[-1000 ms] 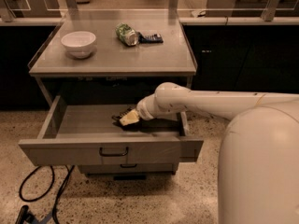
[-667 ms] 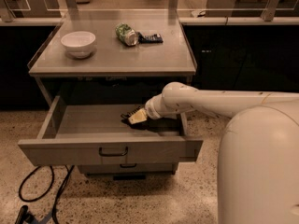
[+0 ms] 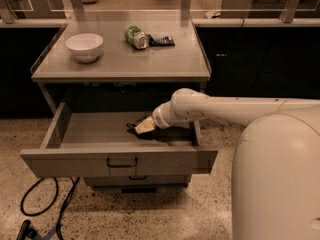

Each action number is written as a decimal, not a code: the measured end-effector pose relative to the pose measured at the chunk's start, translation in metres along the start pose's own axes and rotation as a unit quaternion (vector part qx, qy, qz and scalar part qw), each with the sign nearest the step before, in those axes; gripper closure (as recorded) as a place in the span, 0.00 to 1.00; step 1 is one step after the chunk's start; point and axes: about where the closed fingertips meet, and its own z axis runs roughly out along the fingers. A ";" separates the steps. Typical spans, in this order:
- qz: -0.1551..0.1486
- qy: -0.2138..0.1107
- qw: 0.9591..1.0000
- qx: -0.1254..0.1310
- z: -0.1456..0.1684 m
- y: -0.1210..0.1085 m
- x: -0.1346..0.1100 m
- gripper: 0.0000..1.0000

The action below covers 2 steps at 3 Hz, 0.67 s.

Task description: Place rxbar chocolate into top drawer

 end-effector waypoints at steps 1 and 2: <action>0.000 0.000 1.000 0.000 0.000 0.000 0.000 0.39; 0.000 0.000 1.000 0.000 0.000 0.000 0.000 0.16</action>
Offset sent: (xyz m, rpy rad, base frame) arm 0.0000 0.0000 -0.0001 0.0000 0.0001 0.0001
